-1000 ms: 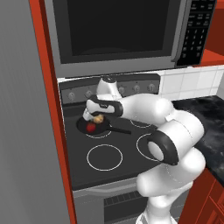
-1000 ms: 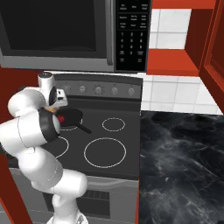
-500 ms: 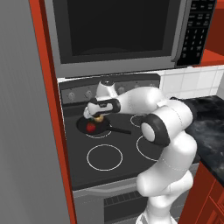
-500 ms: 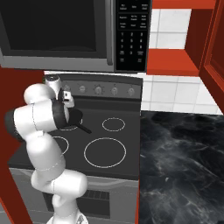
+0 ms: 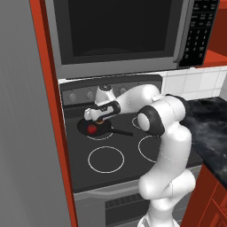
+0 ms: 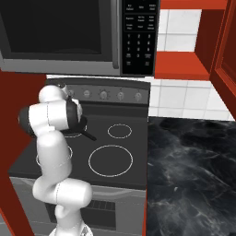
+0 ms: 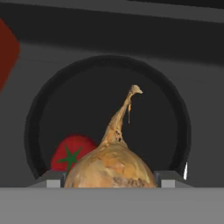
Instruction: Place the pan on the rear left burner on the stove. Then place the tomato and the onion in the pan and turn on the rear left burner.
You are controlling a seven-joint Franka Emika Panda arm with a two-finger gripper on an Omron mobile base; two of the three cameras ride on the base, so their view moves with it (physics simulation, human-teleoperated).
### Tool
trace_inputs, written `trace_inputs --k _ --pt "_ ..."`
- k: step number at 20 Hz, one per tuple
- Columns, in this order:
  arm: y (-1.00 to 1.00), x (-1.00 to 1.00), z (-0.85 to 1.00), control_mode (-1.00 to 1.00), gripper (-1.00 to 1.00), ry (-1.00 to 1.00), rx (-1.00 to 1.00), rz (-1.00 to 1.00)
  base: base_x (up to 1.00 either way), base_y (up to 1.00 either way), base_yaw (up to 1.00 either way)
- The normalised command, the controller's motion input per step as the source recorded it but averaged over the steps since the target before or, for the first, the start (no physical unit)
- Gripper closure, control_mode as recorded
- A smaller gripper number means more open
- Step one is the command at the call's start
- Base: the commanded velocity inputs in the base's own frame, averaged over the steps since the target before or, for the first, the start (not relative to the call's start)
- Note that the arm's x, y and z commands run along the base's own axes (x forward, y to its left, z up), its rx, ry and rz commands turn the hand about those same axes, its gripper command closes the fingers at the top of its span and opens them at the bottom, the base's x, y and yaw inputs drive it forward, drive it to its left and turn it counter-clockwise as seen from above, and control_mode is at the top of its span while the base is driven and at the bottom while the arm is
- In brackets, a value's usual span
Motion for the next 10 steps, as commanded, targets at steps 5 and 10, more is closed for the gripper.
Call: trace_inputs --k 5,10 --pt "0.00 0.08 -0.33 -1.00 1.00 0.01 0.00 -0.09 0.00 0.00 0.00" --pt "-0.10 0.22 -0.29 -1.00 1.00 0.02 0.00 -0.10 0.00 0.00 0.00"
